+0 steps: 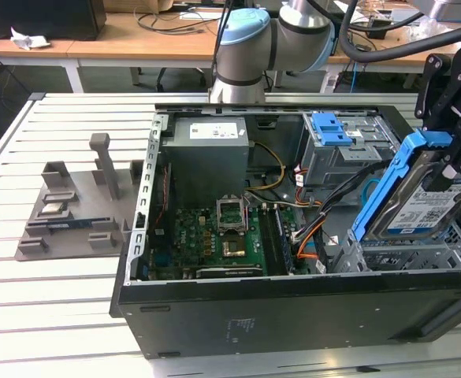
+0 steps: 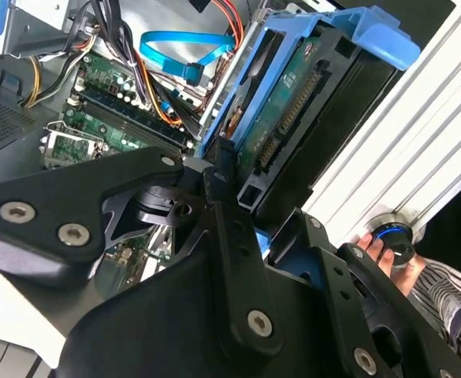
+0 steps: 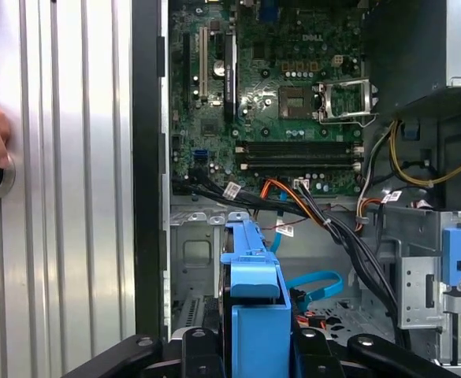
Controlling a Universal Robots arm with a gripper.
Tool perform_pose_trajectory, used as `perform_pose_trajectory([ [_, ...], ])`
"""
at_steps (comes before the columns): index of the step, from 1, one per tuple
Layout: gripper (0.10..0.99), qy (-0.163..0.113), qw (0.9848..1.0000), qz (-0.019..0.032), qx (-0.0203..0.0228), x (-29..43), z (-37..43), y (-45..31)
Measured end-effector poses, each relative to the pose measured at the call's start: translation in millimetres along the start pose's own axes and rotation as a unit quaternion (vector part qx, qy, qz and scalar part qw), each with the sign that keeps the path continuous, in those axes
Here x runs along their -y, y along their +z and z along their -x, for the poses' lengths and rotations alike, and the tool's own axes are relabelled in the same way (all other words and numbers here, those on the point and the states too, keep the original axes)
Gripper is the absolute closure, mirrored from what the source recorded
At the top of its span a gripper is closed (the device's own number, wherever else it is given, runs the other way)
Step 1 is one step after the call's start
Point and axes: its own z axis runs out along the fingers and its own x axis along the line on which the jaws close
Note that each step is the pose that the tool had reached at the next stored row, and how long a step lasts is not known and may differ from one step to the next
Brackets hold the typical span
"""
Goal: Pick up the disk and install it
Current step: 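Insert the disk into the insertion slot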
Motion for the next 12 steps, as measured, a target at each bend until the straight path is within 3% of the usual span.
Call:
perform_pose_trajectory([
  [5,0.722,0.000,1.0000,-0.0001,-0.0036,0.8,0.0,1.8],
  [12,0.722,0.000,1.0000,-0.0001,-0.0043,0.9,-0.1,7.0],
])
